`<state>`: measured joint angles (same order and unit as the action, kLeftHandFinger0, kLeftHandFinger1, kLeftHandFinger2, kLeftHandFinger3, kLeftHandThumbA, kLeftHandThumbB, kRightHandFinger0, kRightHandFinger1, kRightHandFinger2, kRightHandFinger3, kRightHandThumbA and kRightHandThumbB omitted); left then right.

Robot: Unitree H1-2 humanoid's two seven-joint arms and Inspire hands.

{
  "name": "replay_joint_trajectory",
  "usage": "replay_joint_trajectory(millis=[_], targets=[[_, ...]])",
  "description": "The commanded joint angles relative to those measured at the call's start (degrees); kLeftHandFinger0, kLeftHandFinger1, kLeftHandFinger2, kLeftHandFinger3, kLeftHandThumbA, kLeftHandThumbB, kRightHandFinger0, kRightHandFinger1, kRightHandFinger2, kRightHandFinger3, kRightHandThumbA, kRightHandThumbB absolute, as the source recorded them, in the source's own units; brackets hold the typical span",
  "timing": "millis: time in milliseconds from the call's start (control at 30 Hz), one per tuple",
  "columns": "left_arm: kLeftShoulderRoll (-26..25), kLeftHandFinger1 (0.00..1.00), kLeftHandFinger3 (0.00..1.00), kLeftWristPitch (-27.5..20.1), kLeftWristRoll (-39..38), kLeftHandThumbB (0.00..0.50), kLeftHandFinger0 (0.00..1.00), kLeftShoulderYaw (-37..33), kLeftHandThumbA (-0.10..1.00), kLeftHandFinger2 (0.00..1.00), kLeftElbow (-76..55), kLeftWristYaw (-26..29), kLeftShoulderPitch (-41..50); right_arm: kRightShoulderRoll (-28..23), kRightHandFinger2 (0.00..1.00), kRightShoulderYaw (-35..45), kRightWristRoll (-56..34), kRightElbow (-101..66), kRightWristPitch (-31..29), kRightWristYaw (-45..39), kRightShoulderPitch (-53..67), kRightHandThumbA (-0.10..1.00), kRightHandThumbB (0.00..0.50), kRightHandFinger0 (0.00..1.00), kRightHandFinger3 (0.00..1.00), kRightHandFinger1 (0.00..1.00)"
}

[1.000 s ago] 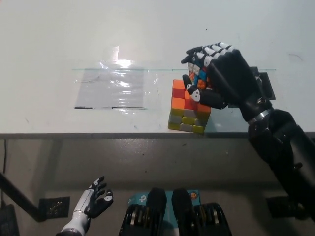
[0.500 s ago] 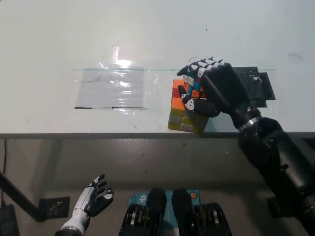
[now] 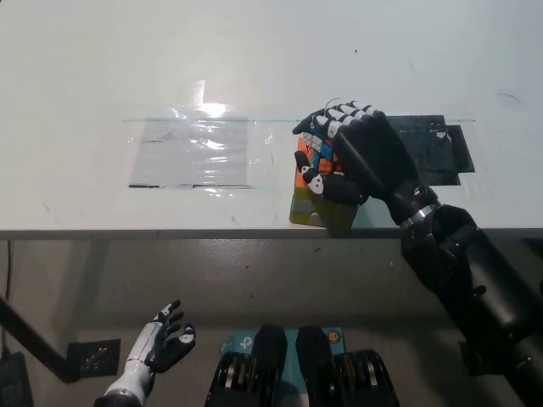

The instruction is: The robot uses its right hand to pick up the small cube kept on the middle on the desk and place it on the bigger cube kept next to it

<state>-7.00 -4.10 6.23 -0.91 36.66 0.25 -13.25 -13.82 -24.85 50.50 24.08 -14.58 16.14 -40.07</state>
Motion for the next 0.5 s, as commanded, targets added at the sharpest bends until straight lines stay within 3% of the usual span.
replay_joint_trajectory(millis=[0,133,167,200,233,267,300,333,367,400,433,467], targets=[[-0.87,1.0,1.0,-0.6,-0.18,0.312,1.0,-0.08,0.33,1.0,-1.9,-0.4,-0.97,-0.43,0.66,-0.2,0.93,-0.4,-0.68,0.35,-2.66,-0.1,0.196,0.0,0.43,0.31],[-0.86,1.0,1.0,-0.37,0.49,0.315,1.0,-0.21,0.33,1.0,-1.92,0.26,-1.06,-1.14,0.68,0.5,-0.35,-0.5,-1.41,-0.06,-2.09,-0.1,0.176,0.0,0.45,0.32],[-0.91,1.0,1.0,-0.67,0.41,0.307,1.0,-0.24,0.33,1.0,-1.68,0.09,-1.12,-1.46,0.74,0.54,-0.14,-0.74,-1.5,0.2,-1.88,-0.1,0.183,0.0,0.53,0.38],[-0.92,1.0,1.0,-0.69,0.46,0.306,1.0,-0.27,0.33,1.0,-1.71,0.08,-1.1,-1.53,0.74,0.61,-0.27,-0.61,-1.74,0.41,-1.85,-0.1,0.172,0.0,0.55,0.38],[-0.89,1.0,1.0,-0.14,0.47,0.308,1.0,-0.25,0.33,1.0,-1.97,0.09,-1.04,-1.46,0.67,0.88,-0.66,-0.98,-1.36,-0.02,-1.66,-0.1,0.087,0.0,0.6,0.34],[-0.82,1.0,1.0,0.07,0.25,0.307,1.0,-0.12,0.32,1.0,-2.23,0.0,-0.94,-1.34,0.53,1.05,-0.67,-1.67,-0.49,-0.7,-1.49,-0.1,0.036,0.0,0.55,0.22],[-0.8,1.0,1.0,-0.01,0.23,0.302,1.0,-0.1,0.32,1.0,-2.21,0.03,-0.94,-1.29,0.47,1.03,-0.33,-1.88,0.06,-0.86,-1.47,-0.1,0.029,0.0,0.57,0.16],[-0.82,1.0,1.0,0.14,0.25,0.299,1.0,-0.11,0.31,1.0,-2.32,0.01,-0.92,-1.26,0.43,0.95,0.19,-2.65,1.25,-1.79,-1.36,-0.1,0.001,0.0,0.74,0.1],[-0.95,1.0,1.0,-0.02,0.44,0.299,1.0,-0.28,0.32,1.0,-2.3,-0.07,-0.9,-1.48,0.48,0.61,0.88,-3.22,2.06,-2.82,-1.36,-0.1,0.0,0.0,0.88,0.13],[-0.9,1.0,1.0,-0.1,0.37,0.299,1.0,-0.24,0.31,1.0,-2.34,-0.05,-0.87,-1.66,0.6,0.37,1.16,-3.52,2.62,-3.91,-1.42,-0.03,0.0,0.09,1.0,0.29],[-0.79,1.0,1.0,-0.18,0.11,0.299,1.0,-0.07,0.31,1.0,-2.36,-0.07,-0.86,-1.77,0.53,0.23,1.23,-3.9,3.2,-5.08,-1.41,0.05,0.0,0.05,1.0,0.28],[-0.91,1.0,1.0,-0.6,0.34,0.295,1.0,-0.25,0.31,1.0,-2.31,-0.05,-0.82,-2.08,0.75,-0.21,2.34,-4.76,4.52,-6.72,-1.33,0.21,0.002,0.26,1.0,0.53]])
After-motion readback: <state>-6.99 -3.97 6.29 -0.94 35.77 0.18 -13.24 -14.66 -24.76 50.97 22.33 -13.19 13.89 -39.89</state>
